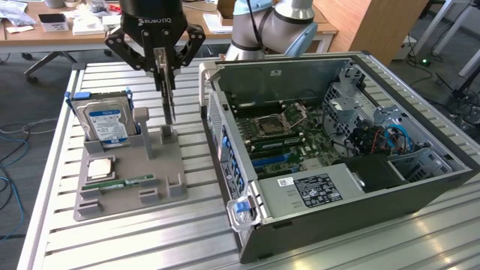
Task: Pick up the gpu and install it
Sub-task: 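Pick up the gpu and move the gpu toward the slot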
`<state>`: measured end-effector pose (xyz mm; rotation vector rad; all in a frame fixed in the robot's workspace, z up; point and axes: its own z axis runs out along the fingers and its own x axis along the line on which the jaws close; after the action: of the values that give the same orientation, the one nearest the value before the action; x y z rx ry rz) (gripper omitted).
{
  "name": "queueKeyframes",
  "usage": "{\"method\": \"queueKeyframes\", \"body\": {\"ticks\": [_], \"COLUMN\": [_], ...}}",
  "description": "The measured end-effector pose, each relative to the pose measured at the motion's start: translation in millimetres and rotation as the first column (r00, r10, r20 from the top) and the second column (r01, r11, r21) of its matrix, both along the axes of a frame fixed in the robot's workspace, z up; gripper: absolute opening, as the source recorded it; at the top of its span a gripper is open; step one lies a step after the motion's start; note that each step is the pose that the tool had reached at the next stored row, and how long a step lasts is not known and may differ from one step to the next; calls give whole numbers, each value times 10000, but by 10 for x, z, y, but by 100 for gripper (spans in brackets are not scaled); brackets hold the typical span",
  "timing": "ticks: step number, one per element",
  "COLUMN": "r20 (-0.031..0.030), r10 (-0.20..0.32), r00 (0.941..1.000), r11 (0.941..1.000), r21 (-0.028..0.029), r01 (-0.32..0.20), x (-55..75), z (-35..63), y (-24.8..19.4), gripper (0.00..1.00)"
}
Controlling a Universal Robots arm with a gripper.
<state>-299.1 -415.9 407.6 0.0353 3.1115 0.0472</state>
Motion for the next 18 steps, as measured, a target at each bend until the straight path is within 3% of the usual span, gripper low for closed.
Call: {"method": "queueKeyframes", "body": {"ticks": [18], "r20": [0], "r10": [0], "r00": [10000], "r11": [10000], "r21": [0], "r01": [0], "x": [331], "z": [0], "y": [5], "gripper": [26]}}
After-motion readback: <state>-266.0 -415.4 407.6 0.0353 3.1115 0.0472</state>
